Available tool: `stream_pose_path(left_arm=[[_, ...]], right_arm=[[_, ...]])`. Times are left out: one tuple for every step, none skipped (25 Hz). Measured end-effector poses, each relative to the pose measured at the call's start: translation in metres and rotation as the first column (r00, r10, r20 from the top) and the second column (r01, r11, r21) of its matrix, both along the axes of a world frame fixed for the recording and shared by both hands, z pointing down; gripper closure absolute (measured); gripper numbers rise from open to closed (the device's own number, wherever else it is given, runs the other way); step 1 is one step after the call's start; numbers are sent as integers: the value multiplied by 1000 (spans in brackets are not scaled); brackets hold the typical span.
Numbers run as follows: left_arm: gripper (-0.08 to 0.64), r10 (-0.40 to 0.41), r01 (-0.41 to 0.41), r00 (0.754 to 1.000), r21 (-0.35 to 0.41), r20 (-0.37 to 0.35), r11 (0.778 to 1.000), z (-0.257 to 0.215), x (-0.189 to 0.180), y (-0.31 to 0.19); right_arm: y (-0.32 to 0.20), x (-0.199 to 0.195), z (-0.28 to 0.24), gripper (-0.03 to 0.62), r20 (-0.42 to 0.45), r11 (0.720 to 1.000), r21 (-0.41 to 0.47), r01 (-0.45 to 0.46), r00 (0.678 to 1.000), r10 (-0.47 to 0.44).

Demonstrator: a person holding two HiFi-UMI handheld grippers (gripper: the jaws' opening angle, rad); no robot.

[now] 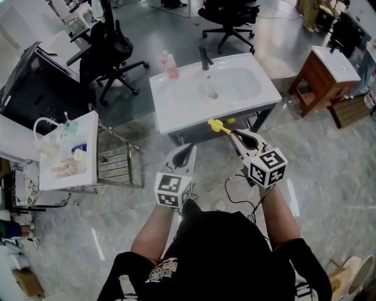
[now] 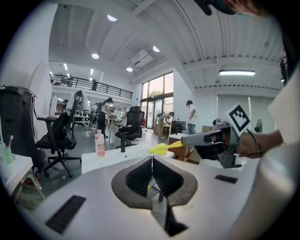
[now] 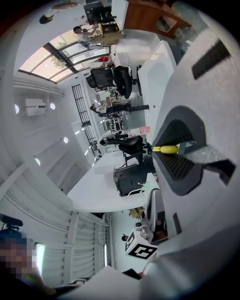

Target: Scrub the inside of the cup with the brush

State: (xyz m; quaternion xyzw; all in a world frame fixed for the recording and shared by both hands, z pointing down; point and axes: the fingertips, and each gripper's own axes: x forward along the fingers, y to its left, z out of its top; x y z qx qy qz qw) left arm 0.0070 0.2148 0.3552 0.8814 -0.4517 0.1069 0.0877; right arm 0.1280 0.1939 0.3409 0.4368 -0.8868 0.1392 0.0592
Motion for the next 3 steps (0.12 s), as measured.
stream_pose_path(left_arm=[[554,-2,2,1000,1,-2,1000,-1,0,1],[554,-5,5,1000,2,-3,1000,-2,0,2],[554,-7,7,1000,3,-5,1000,-3,0,2]], right_arm=[[1,0,1,555,0,1000,0,2,1000,-2],[2,-1,2,556,0,1000,-1,3,1000,-3],[3,-1,3,555,-1,1000,-1,5,1000,-5]])
